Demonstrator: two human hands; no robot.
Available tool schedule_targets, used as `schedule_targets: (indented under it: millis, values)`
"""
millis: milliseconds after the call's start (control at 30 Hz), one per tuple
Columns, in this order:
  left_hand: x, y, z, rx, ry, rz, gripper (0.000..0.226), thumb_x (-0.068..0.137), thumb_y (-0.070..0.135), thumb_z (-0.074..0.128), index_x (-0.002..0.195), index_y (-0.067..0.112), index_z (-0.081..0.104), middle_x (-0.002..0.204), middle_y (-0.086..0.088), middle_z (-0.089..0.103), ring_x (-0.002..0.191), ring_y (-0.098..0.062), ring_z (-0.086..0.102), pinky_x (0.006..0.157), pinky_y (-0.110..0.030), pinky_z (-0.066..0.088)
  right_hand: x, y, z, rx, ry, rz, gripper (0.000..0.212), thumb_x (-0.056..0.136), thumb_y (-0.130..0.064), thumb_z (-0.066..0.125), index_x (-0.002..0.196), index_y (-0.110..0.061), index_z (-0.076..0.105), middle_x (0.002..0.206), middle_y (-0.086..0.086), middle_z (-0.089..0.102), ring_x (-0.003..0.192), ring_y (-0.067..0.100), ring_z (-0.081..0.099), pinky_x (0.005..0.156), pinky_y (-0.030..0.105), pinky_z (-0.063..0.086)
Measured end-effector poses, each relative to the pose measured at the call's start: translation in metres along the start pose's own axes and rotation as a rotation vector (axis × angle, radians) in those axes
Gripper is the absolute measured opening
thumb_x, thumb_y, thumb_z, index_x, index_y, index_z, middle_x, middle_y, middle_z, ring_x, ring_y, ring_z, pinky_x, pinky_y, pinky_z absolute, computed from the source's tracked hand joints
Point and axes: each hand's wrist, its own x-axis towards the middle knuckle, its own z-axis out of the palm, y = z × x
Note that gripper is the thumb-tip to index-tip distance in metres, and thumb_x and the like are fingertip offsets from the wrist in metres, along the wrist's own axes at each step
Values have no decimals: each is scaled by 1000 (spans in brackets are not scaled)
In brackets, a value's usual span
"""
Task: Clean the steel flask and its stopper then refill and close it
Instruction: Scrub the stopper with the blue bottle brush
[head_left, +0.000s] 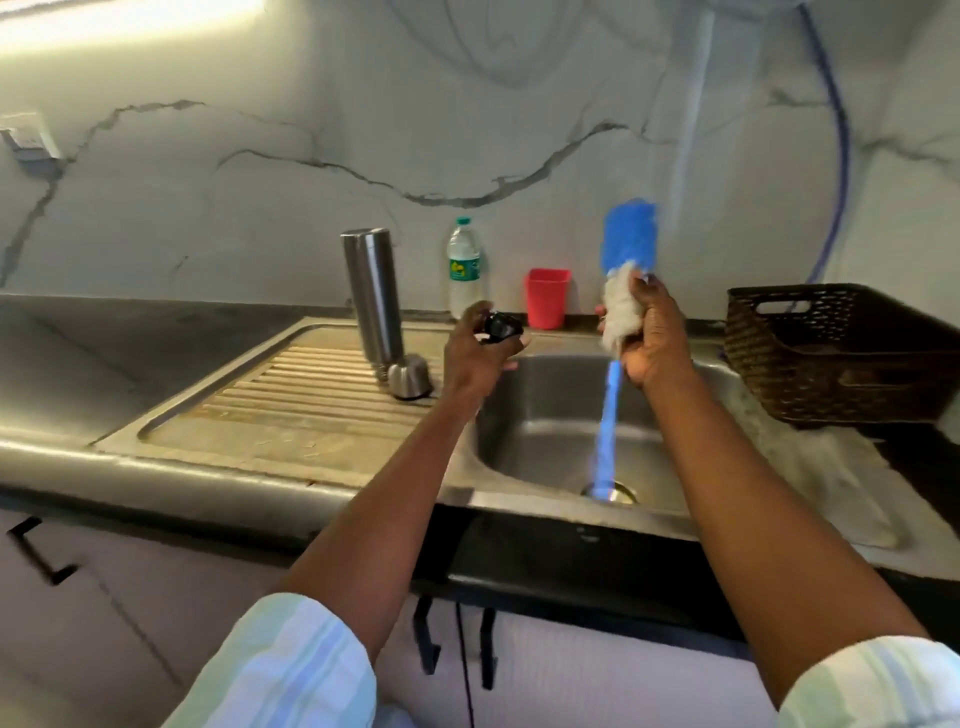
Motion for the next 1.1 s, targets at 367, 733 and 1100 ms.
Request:
schedule_targets:
  millis: [367, 733, 1100]
  values:
    - [23, -27, 89, -331, -151, -308, 29, 90, 36, 71, 109, 15, 62, 93, -13, 71, 72, -25, 67, 62, -34, 61, 8, -24, -29, -758, 151, -92, 46, 93, -9, 62, 138, -6, 54, 111, 12, 66, 80, 19, 65, 64, 26, 52]
    - [31, -31, 76, -535, -218, -409, 33, 99, 28, 58, 117, 1, 56, 103, -16, 69, 83, -25, 68, 77, -36, 59, 13, 25, -30, -1573, 198, -254, 44, 97, -22, 58, 140, -14, 53, 139, 13, 55, 124, 27, 53, 93, 24, 38]
    - [32, -26, 72, -741, -102, -448, 34, 101, 34, 53, 111, 3, 61, 85, -15, 72, 64, -21, 68, 58, -26, 56, 4, 36, -35, -1618, 157, -330, 44, 98, -23, 56, 141, -15, 50, 138, 12, 54, 123, 26, 52, 90, 22, 33]
